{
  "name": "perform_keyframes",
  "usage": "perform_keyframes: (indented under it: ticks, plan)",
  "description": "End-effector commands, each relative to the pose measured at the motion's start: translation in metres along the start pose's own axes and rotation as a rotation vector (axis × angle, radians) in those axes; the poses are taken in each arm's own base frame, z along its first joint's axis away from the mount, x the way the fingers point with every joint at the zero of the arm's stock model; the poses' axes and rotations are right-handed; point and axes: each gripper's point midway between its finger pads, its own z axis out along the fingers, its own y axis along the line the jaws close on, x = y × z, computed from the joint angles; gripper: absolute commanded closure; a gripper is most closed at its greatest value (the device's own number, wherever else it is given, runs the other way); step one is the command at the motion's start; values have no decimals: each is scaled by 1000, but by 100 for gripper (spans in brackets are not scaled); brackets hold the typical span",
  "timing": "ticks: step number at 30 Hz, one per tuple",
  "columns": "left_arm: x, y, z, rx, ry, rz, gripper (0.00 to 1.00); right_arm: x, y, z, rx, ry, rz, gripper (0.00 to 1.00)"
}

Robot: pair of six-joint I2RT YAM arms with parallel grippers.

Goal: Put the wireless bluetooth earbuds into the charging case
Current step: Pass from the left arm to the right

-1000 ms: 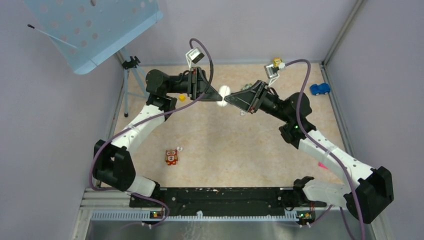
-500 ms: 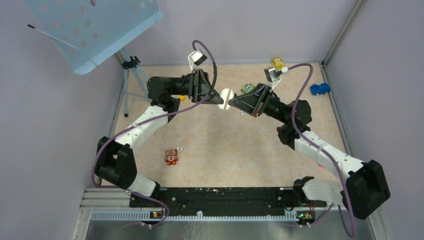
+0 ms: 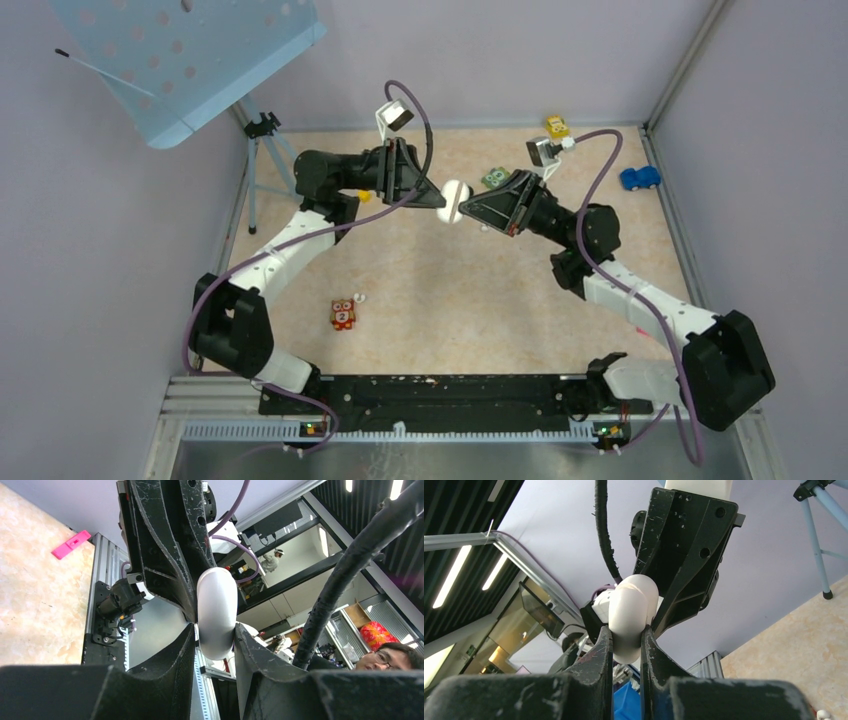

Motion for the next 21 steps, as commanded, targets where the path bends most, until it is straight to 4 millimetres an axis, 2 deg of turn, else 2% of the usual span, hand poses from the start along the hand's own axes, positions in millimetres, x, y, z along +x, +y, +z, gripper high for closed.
perform_keyframes:
  ticks: [1,5,9,11,13,15,21]
  plan:
    - [-6,-9,-3,2,-32,58,62,0,25,-6,-70,9,-76,100]
    - [-6,-9,-4,1,-35,64,60,1,24,-8,-51,10,-79,100]
    - [-4,-7,-4,-9,-31,62,45,3,15,-9,1,16,-79,100]
    - [-3,-9,-5,-11,-28,66,42,4,10,-11,44,24,-92,100]
    - [-3,-11,-6,-14,-27,72,41,5,-1,-13,125,40,-102,100]
    - [-2,-13,-8,-20,-21,80,38,11,-28,-21,283,93,-105,100]
    - [-6,2,-17,-106,-55,85,31,21,-62,-54,543,134,-122,100]
